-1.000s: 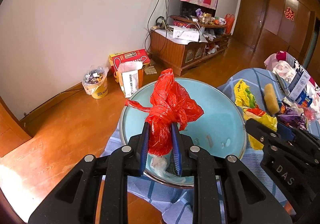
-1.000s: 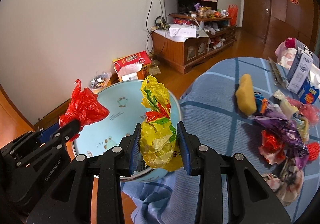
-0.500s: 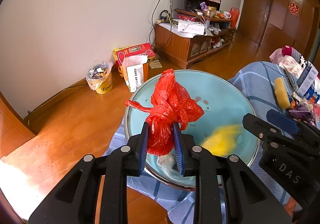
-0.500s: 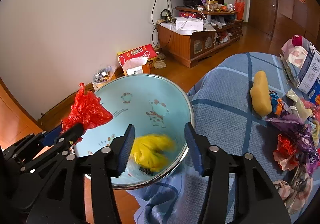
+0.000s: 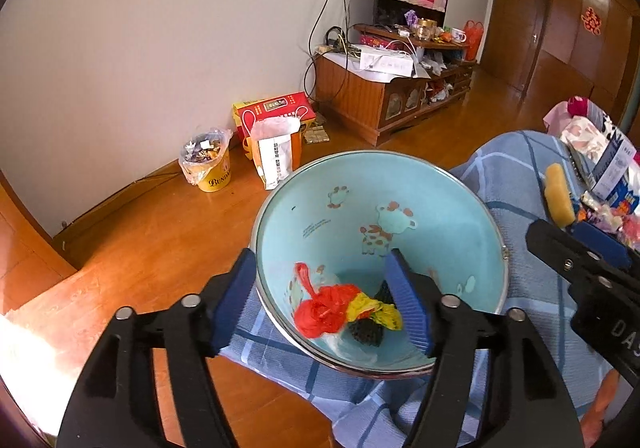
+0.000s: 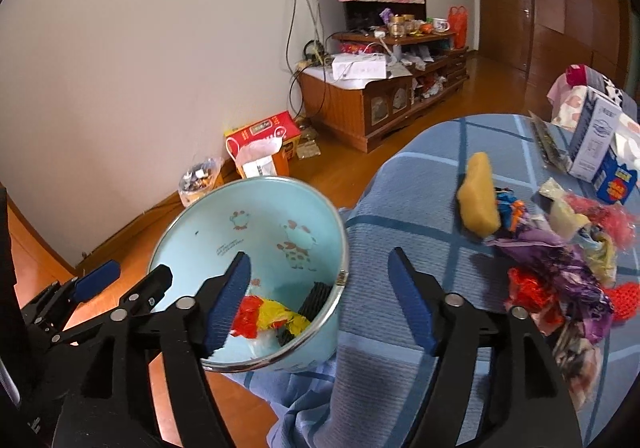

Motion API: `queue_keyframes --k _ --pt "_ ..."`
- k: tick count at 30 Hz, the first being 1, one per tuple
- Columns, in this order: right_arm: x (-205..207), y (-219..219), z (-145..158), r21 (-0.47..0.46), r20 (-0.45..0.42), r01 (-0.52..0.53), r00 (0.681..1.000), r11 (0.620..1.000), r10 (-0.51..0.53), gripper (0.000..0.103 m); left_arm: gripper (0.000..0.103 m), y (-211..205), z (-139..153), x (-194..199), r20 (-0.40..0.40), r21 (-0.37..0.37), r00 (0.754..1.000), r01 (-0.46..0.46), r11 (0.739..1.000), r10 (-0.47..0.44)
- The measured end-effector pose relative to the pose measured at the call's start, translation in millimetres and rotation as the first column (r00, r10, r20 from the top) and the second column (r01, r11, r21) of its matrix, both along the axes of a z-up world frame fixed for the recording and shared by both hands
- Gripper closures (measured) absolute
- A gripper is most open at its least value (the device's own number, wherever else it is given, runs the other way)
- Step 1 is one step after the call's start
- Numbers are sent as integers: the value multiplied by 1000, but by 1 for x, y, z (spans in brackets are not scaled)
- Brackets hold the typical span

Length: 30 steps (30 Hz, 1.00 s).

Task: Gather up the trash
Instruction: 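Move both tools over the blue bin and release the red bag and yellow wrapper, then move both tools back toward the trash pile on the table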

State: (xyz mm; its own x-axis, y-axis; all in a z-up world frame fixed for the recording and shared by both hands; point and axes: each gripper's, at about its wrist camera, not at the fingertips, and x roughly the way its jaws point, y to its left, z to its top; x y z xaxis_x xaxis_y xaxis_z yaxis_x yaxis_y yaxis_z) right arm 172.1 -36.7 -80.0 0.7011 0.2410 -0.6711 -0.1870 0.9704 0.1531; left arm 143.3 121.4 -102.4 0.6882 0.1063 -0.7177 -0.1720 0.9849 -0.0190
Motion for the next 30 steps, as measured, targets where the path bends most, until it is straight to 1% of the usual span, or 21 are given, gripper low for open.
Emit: queue_keyframes --k 2,5,6,12,15,20,26,30 --pt "-5 -6 4 9 12 16 1000 1000 -16 25 33 -3 3 -3 7 7 1000 -1 1000 1" --pt "-11 -17 9 20 28 37 999 999 -38 19 28 -8 8 -8 18 20 1000 -2 1000 2" --pt "-14 -20 12 22 35 49 998 999 -49 17 26 -11 10 -9 22 21 1000 3 1000 -3" --pt "-28 -42 24 21 84 115 990 993 -116 9 18 -27 19 -17 42 45 999 27 999 -29" --pt "-34 -54 28 23 101 144 984 989 -145 7 17 -36 26 -21 55 55 997 44 998 -47" --pt "-45 -76 33 38 106 188 976 981 -191 7 16 -50 31 -29 68 60 993 88 994 -92" --pt "-64 -99 31 13 123 240 963 971 -240 7 16 -75 37 -38 79 65 986 143 988 -148" --pt "-76 -121 29 19 125 283 951 959 -283 7 16 -91 39 -43 84 73 979 178 981 -183"
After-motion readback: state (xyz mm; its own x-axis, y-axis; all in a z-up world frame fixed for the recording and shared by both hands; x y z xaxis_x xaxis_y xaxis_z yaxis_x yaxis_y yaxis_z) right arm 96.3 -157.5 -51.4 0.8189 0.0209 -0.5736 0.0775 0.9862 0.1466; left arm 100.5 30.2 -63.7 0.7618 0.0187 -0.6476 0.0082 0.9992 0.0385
